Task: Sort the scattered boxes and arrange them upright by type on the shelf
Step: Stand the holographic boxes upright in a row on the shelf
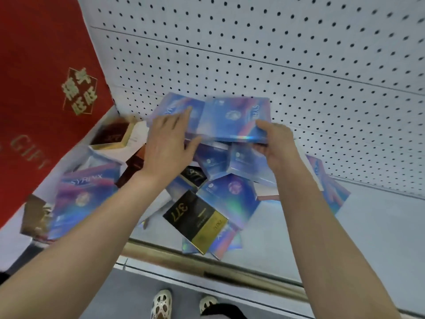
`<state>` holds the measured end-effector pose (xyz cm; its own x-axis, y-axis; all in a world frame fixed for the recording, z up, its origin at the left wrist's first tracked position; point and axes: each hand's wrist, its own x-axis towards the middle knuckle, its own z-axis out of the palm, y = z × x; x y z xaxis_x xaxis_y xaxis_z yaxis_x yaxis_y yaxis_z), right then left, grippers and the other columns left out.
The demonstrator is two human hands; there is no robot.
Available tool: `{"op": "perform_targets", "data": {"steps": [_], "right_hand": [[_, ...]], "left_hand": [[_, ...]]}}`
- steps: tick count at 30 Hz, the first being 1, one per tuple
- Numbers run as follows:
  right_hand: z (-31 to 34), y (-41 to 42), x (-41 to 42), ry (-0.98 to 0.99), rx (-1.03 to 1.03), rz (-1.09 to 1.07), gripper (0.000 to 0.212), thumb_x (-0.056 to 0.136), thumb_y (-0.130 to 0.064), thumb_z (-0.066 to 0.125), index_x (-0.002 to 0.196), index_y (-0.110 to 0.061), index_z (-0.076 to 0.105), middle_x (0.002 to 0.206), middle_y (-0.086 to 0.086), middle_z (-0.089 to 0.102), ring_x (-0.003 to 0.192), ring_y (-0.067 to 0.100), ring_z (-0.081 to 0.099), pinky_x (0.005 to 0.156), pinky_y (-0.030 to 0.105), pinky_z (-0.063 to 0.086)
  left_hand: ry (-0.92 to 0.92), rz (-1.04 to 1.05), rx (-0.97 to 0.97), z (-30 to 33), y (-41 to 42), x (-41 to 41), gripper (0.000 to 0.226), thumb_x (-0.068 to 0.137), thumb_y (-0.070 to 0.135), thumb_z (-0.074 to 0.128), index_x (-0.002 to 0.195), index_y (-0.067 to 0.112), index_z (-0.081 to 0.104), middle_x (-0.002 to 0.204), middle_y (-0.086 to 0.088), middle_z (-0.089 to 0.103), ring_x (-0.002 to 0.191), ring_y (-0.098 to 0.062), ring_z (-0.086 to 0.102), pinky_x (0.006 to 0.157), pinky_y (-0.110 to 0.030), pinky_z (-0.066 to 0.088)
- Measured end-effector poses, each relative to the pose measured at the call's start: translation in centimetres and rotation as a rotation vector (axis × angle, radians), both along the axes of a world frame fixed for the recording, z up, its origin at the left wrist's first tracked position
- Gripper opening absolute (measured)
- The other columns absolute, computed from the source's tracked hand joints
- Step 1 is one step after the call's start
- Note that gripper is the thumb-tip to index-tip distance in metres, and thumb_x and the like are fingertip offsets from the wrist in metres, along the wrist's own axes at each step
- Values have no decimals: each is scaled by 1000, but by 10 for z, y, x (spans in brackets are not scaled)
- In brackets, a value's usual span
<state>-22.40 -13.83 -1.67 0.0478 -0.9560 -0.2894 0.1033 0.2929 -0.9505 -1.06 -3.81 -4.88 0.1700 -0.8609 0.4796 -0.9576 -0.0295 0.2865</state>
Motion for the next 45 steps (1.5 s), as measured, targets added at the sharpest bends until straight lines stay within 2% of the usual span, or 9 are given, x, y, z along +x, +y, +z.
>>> {"op": "perform_targets", "data": {"steps": [4,8,11,17,23,27,30,41,45], "right_hand": [[1,18,-21,-69,-21,-118,18,89,-13,69,99,-11,54,83,5,65,63,12,65,56,25,55],[1,42,-25,-51,-46,-95,41,82,-10,77,118,-7,56,90,7,69,72,16,65,64,23,54],[-1,56,-23,-72,-64,-160,40,82,-6,75,118,-9,58,90,6,66,71,16,59,62,22,51],[-1,76,-26,-271,-22,-401,16,88,-9,69,102,-13,65,78,-1,69,73,16,65,67,26,57],[-3,110,-36,-257,-148,-454,15,93,-19,67,107,-13,68,97,2,75,83,19,71,77,35,59],[-15,135,-50,-37,-134,-530,28,83,-37,75,98,-14,70,97,5,72,83,20,64,79,38,52],[-31,163,-65,27,-118,-517,38,80,-42,77,102,-11,72,105,9,73,87,21,64,85,42,53],[-56,262,-149,58,-75,-599,30,91,-27,69,107,-3,67,99,12,70,84,26,64,80,42,52],[-58,297,-200,36,-97,-642,24,90,-27,68,104,-8,67,97,14,65,87,25,60,80,43,49]], "left_hand": [[53,193,235,11,-22,43,70,90,59,40,132,3,45,125,-24,55,114,-43,51,97,-49,41],[638,257,433,18,-29,55,85,75,60,68,133,3,42,125,-18,57,113,-37,56,86,-37,46],[1046,227,289,1,-31,72,104,36,61,84,122,11,53,113,-8,65,96,-28,68,83,-43,57],[1497,21,40,13,-10,62,28,83,13,75,108,9,62,105,-7,68,89,-16,70,77,-27,59],[1598,-78,-96,24,16,63,2,90,18,67,90,17,69,86,2,74,75,-12,69,69,-29,56],[1544,-93,7,16,29,57,16,86,30,72,77,17,69,87,-5,75,81,-25,71,80,-43,58],[1433,-102,65,0,39,39,31,87,38,68,61,23,62,75,-2,66,75,-22,61,71,-37,50],[1271,-355,330,-25,85,-70,26,82,46,66,76,20,62,86,-8,62,80,-20,54,75,-37,41],[1263,-405,353,-27,101,-132,22,94,29,63,73,19,60,76,2,60,72,-11,50,70,-29,38]]}}
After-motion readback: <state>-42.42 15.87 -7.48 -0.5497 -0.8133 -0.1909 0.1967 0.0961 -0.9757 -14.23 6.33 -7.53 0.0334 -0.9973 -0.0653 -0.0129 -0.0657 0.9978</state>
